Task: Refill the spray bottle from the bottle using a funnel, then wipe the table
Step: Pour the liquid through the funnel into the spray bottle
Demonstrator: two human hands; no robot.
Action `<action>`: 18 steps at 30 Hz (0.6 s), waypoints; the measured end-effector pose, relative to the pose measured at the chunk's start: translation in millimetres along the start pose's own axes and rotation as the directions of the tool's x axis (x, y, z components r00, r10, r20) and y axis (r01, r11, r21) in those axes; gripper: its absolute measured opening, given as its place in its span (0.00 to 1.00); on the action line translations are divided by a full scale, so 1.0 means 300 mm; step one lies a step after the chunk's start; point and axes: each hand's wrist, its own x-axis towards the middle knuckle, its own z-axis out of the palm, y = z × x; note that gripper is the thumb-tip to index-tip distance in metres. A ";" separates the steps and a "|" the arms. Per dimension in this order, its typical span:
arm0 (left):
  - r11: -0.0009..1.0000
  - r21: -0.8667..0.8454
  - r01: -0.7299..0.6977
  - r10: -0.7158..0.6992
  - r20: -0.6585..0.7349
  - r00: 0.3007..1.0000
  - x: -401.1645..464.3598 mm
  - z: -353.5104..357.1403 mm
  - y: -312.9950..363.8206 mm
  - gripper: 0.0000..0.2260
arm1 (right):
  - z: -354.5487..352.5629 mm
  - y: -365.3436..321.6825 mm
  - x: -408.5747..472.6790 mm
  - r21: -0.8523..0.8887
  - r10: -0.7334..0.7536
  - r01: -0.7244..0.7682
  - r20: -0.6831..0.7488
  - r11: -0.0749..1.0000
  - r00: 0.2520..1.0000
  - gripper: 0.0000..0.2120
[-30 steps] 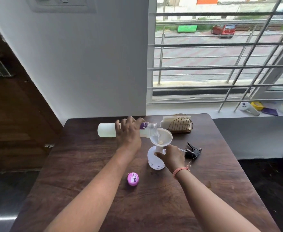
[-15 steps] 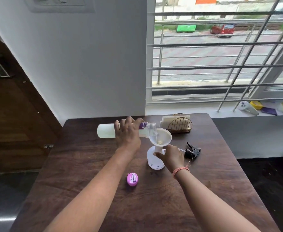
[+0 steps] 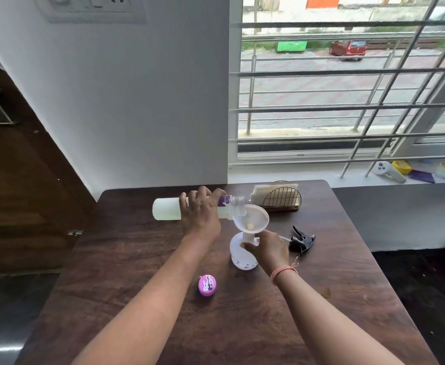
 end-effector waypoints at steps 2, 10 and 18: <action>1.000 0.005 -0.002 0.001 0.003 1.000 0.001 -0.003 0.002 0.27 | -0.001 0.000 0.000 0.004 0.001 -0.001 -0.001 1.000 1.000 0.17; 1.000 0.003 -0.005 0.005 0.004 1.000 0.002 -0.006 0.007 0.27 | -0.004 -0.005 -0.003 0.010 0.008 -0.008 -0.004 1.000 1.000 0.18; 1.000 0.000 -0.003 0.003 0.008 1.000 0.002 -0.006 0.009 0.27 | -0.012 -0.007 -0.006 -0.004 0.000 0.000 0.006 1.000 1.000 0.18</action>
